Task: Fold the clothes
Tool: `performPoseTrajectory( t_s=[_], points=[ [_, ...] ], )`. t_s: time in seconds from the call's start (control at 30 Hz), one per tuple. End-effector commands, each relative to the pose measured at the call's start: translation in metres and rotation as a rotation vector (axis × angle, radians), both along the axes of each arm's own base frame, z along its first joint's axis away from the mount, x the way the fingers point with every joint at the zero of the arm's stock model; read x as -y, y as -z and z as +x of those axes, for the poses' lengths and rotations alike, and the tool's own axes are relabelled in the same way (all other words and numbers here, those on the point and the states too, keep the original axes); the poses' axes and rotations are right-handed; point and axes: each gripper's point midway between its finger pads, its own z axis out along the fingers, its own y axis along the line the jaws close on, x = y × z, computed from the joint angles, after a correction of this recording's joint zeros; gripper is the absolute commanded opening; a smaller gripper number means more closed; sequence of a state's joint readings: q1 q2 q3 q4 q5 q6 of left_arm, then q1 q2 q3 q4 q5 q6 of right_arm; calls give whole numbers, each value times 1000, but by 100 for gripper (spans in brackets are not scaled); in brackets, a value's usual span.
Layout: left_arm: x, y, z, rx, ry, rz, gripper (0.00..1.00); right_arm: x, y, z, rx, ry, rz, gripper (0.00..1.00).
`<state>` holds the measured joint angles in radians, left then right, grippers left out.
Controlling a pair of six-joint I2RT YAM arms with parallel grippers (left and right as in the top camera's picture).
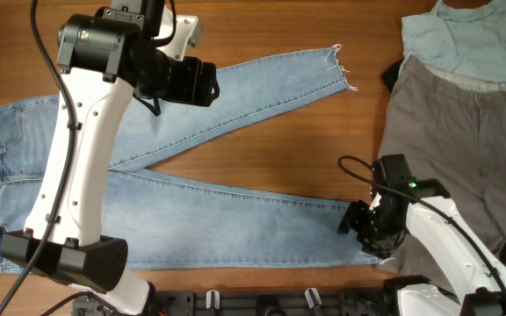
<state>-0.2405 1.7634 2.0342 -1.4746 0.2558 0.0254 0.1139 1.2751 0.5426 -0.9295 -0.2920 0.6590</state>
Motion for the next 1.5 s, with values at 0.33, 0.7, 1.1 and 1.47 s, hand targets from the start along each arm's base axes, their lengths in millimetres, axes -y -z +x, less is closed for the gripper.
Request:
performPoseTrajectory(
  t_s=[0.33, 0.7, 1.1, 1.47],
  points=[
    [1, 4, 0, -6, 18, 9, 86, 1, 38, 40, 45, -4, -26, 24],
    [1, 4, 1, -3, 17, 9, 92, -13, -28, 180, 445, -34, 8, 26],
    [-2, 5, 2, 3, 10, 29, 96, 14, -40, 62, -22, -129, -109, 49],
    [-2, 3, 7, 26, 8, 28, 100, 40, 9, 26, -123, 120, -177, 46]
  ],
)
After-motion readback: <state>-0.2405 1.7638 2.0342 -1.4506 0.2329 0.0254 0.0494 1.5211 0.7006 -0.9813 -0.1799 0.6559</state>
